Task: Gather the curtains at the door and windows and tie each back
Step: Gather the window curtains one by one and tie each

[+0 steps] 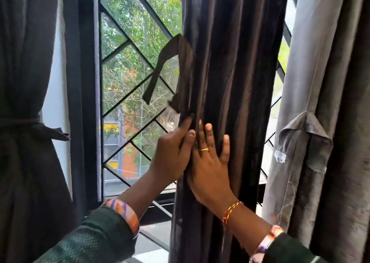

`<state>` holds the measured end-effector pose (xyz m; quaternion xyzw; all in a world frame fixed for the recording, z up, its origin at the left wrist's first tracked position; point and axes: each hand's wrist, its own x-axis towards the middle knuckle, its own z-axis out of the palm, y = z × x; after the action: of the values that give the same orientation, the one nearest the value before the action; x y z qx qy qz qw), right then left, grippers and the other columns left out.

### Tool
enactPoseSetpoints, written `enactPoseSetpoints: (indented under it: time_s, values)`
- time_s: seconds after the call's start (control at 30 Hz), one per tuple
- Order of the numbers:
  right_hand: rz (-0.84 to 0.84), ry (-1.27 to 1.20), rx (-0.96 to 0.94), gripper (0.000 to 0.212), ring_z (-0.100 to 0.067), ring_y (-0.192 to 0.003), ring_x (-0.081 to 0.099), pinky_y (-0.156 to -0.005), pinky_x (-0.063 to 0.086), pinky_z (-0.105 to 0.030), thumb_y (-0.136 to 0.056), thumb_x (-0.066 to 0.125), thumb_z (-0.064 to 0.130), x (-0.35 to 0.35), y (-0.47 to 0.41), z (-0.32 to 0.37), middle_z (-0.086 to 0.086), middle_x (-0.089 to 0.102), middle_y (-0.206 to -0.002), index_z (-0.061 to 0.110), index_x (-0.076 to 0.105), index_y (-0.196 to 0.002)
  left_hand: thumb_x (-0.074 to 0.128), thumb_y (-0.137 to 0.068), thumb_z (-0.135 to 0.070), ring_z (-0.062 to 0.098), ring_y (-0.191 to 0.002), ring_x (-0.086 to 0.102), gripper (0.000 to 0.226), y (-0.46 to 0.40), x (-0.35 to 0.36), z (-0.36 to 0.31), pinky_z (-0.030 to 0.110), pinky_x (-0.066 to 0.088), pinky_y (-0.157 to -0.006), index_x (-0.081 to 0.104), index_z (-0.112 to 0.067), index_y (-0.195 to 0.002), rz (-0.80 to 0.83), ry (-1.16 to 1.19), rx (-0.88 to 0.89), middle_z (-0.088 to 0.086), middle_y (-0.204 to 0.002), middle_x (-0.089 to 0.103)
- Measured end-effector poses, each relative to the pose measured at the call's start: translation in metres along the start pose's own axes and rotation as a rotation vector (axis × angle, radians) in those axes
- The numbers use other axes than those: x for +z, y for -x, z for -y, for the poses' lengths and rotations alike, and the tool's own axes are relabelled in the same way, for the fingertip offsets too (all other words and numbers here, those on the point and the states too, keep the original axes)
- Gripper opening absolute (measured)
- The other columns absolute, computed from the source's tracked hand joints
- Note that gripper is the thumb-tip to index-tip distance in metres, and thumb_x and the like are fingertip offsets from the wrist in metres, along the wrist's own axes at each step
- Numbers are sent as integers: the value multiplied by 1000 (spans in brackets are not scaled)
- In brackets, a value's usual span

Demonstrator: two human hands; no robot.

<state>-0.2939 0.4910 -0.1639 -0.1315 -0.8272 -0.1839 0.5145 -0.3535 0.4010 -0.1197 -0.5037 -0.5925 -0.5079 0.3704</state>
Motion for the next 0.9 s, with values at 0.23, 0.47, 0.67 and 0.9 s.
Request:
enactPoseSetpoints:
  time_s: [0.23, 0.47, 0.67, 0.9]
  values:
    - [-26, -212, -54, 72, -23, -146, -3, -116, 4, -46, -90, 31, 53, -17, 5, 11, -10, 7, -155, 8, 26, -145, 47, -87, -28, 34, -60, 60, 35, -13, -12, 12, 26, 32, -54, 60, -1, -69, -172, -123, -230, 22, -62, 64]
    - [95, -780, 462, 89, -9, -120, 46, -104, 37, -28, -88, 57, 24, -28, -11, -7, 8, 41, -137, 20, -8, -148, 51, -88, -21, 20, -39, 34, 32, -12, -20, 21, 25, 24, -50, 49, -4, -61, -122, -220, -174, 4, -45, 41]
    - [348, -544, 377, 87, -37, -95, 61, -78, 47, -42, -88, 46, 9, -33, 0, 6, -13, 64, -108, 26, -15, -147, 39, -90, -41, 25, -42, 47, 49, -9, -6, 4, 24, 30, -47, 53, -4, -62, -20, -119, -73, 8, -47, 51]
    - [381, -345, 158, 51, -23, -103, 62, -82, 49, -29, -84, 59, 15, -39, 18, 27, -9, 54, -127, 9, 40, -131, 56, -78, -42, 24, -57, 65, 43, -9, 14, -2, 31, 52, -52, 64, 0, -76, 8, -138, -122, 12, -63, 67]
